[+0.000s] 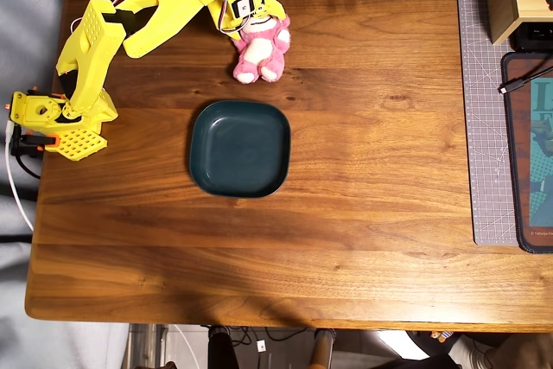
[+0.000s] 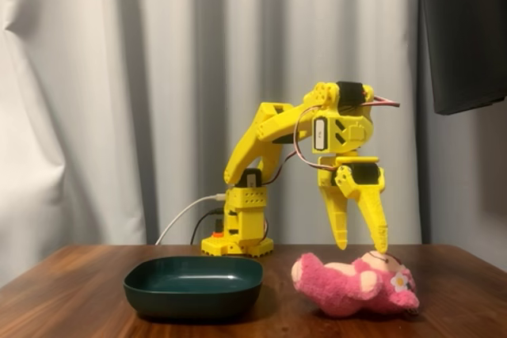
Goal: Grasp a strawberry bear and put it in the bin.
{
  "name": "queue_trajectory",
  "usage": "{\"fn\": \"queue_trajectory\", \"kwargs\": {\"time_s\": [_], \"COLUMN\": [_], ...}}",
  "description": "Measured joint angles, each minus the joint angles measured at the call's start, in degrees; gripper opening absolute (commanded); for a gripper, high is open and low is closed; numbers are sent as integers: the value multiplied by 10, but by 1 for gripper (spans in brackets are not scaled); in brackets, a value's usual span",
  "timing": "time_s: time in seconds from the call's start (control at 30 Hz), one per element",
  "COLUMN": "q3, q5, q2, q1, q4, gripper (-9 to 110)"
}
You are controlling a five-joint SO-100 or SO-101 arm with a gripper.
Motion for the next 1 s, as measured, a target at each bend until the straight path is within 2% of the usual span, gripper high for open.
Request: {"fn": "queue_trajectory", "kwargs": {"time_s": [0.13,0.2,0.3,0.53,0.63,0.73,1.0], "q3": [49,170,418,1109,1313,1361,1361], "q5": [0,0,0,0,0,0,0], "q2": [47,164,409,1103,1360,1411,1418], "q1": [-39,-116,-211,-218,-220,-213,-213], "q4": [-28,-137,-235,-274,-274,-274,-274], "gripper": [0,0,0,0,0,0,0]}}
